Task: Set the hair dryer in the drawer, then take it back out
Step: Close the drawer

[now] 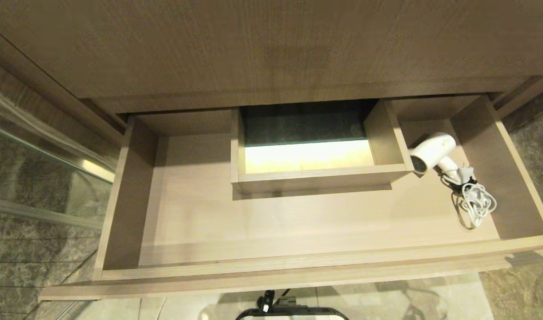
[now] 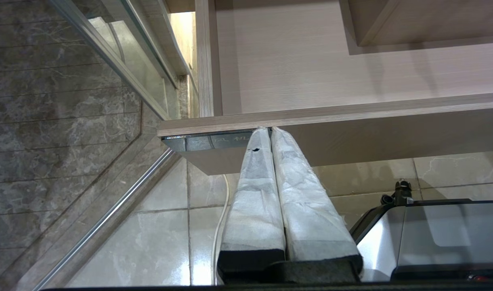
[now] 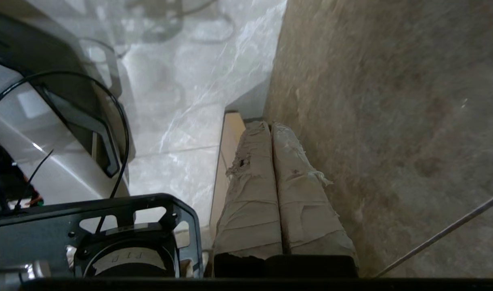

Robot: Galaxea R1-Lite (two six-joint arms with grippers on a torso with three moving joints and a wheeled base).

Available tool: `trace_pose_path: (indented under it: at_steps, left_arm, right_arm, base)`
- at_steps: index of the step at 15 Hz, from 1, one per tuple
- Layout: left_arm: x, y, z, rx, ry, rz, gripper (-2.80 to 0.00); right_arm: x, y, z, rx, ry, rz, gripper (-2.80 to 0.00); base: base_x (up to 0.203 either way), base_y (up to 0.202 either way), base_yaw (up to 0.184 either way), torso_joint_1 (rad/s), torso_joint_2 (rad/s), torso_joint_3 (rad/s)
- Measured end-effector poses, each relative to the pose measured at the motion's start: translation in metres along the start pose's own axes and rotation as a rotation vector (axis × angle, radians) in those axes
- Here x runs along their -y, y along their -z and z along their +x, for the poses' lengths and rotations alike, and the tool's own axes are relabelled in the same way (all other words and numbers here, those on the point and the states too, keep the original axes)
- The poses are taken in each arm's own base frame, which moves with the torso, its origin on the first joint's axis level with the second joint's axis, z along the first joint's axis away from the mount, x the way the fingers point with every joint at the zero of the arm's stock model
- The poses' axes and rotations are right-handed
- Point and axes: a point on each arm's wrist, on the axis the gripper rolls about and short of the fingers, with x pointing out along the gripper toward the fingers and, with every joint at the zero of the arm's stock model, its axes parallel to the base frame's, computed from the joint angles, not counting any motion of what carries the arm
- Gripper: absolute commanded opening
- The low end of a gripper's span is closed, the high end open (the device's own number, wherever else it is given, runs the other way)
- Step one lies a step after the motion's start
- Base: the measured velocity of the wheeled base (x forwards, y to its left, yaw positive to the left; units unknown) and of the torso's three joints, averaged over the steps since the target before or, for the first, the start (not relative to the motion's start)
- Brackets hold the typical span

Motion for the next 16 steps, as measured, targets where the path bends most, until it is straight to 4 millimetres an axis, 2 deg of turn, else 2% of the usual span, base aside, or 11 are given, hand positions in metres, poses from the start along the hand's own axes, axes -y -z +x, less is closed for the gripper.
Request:
trace_pose_path:
  at_steps: [9, 13, 16]
  left_arm:
    - [0.0, 0.0, 0.0, 0.0, 0.0, 0.0, -2.8]
    - [0.0, 0.0, 0.0, 0.0, 0.0, 0.0, -2.8]
    - [0.0, 0.0, 0.0, 0.0, 0.0, 0.0, -2.8]
  right_arm:
    - [0.016, -0.042, 0.032, -0.014, -0.044, 0.0, -2.8]
    - [0.018, -0.051, 0.047, -0.065, -0.064, -0.013, -2.8]
    - [0.023, -0.064, 0.054, -0.028, -0.056, -0.002, -2.8]
  base:
    - [0.0, 0.0, 0.0, 0.0, 0.0, 0.0]
    - [0.0, 0.0, 0.0, 0.0, 0.0, 0.0]
    - [0.0, 0.0, 0.0, 0.0, 0.0, 0.0]
